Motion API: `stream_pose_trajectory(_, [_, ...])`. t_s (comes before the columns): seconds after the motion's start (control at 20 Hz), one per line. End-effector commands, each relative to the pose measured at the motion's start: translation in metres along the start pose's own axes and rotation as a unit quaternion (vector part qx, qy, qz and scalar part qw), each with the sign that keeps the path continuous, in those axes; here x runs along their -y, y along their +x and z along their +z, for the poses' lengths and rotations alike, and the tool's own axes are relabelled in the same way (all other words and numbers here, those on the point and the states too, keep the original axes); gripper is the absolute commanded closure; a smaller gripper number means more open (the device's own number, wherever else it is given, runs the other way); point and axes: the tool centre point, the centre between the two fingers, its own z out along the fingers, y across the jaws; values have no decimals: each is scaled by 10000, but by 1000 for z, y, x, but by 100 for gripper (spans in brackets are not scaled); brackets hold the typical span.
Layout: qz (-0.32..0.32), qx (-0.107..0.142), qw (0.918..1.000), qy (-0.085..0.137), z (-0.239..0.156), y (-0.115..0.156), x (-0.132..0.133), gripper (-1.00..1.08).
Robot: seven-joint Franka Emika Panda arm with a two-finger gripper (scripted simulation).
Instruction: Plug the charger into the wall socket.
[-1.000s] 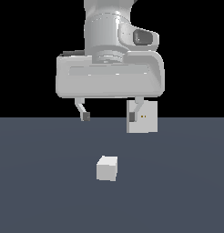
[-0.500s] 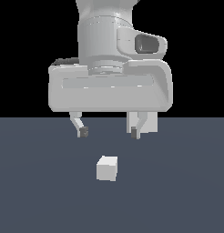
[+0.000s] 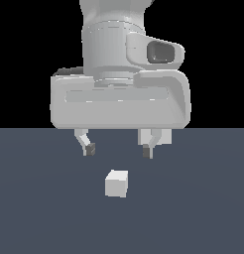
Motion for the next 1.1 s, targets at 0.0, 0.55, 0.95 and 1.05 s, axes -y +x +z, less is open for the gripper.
stream_pose_trajectory(0.0, [1,-2,10000,0,1,0,0,-92])
stream_pose_trajectory(0.55, [5,-8,10000,-2,38,-7,0,-92])
stream_pose_trajectory(0.95, [6,-9,10000,-2,50,-8,0,108])
stream_pose_trajectory(1.05, [6,-9,10000,-2,50,-8,0,108])
